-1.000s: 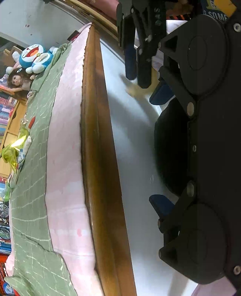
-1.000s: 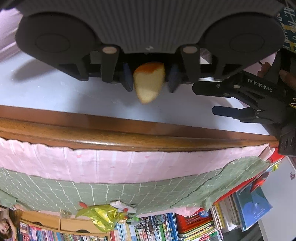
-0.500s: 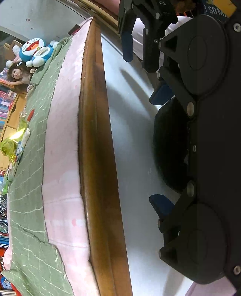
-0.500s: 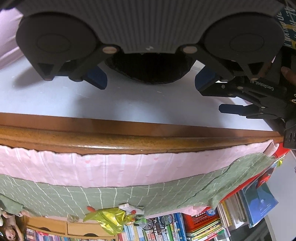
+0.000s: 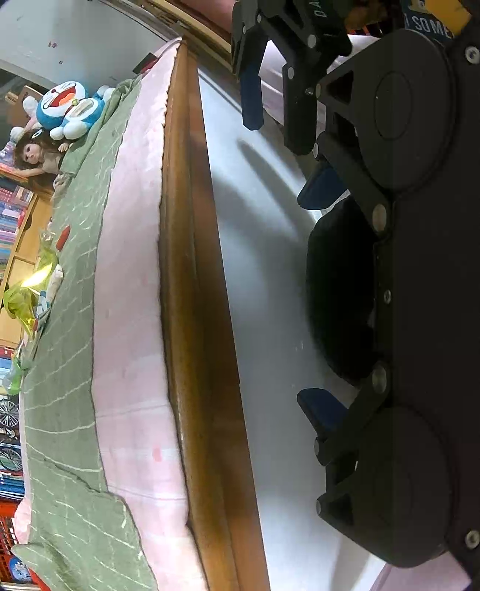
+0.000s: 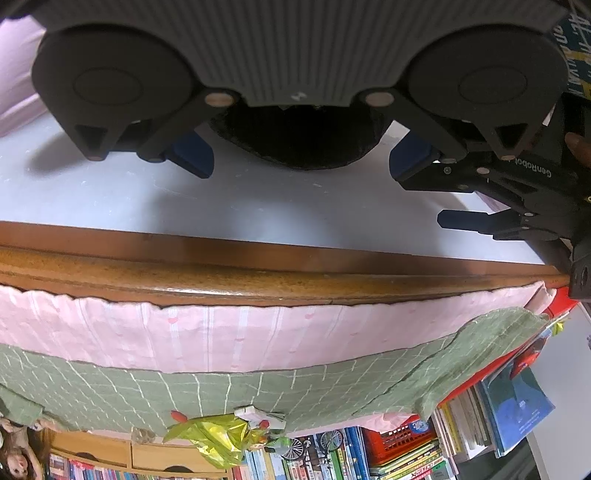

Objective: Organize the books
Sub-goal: 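Raise both empty tools back over the bed toward the snacks, then reach the left tool to the white bag while the right tool grasps a red stick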

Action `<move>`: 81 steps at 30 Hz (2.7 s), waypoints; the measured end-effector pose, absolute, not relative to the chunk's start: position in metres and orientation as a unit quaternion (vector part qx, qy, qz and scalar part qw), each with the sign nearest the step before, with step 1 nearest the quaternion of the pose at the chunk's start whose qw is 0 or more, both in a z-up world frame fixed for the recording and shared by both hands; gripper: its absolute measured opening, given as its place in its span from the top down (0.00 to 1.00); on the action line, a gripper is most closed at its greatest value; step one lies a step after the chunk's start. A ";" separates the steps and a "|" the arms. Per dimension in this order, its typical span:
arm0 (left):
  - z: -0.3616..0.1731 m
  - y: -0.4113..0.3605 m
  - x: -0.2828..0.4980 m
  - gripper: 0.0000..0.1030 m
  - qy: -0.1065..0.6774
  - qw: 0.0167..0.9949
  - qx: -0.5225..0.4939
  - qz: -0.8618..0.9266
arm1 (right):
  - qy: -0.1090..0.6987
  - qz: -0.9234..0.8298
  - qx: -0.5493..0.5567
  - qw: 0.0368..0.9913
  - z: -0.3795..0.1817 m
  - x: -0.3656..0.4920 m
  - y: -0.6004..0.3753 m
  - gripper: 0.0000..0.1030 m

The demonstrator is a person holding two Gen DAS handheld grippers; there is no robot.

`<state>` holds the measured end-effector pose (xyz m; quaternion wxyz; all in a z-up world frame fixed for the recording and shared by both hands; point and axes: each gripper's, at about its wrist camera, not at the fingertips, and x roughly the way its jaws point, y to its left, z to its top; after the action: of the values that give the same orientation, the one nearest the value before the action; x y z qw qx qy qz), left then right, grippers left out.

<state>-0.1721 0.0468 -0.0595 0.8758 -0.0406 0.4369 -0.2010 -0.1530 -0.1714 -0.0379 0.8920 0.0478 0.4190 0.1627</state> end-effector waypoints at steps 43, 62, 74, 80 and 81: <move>0.072 0.056 0.009 0.00 0.241 0.946 0.032 -0.215 | 0.287 0.106 0.074 0.949 0.030 -0.069 -0.239 0.00; 0.026 0.037 0.134 0.06 0.278 0.940 0.026 -0.194 | 0.310 0.082 -0.053 0.946 0.021 0.089 -0.247 0.80; 0.007 0.040 0.139 0.06 0.293 0.939 0.035 -0.179 | 0.330 0.196 -0.146 0.912 0.008 0.073 -0.196 0.61; 0.009 0.043 0.135 0.05 0.287 0.940 0.038 -0.180 | 0.317 0.204 -0.158 0.912 0.015 0.086 -0.211 0.26; 0.009 0.042 0.134 0.05 0.287 0.940 0.042 -0.179 | 0.322 0.213 -0.149 0.910 0.016 0.093 -0.220 0.20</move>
<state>0.1340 0.0423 0.0090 0.9402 0.0422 0.2870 -0.1786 0.0929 -0.2204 0.0162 0.9102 -0.1490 0.3221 0.2135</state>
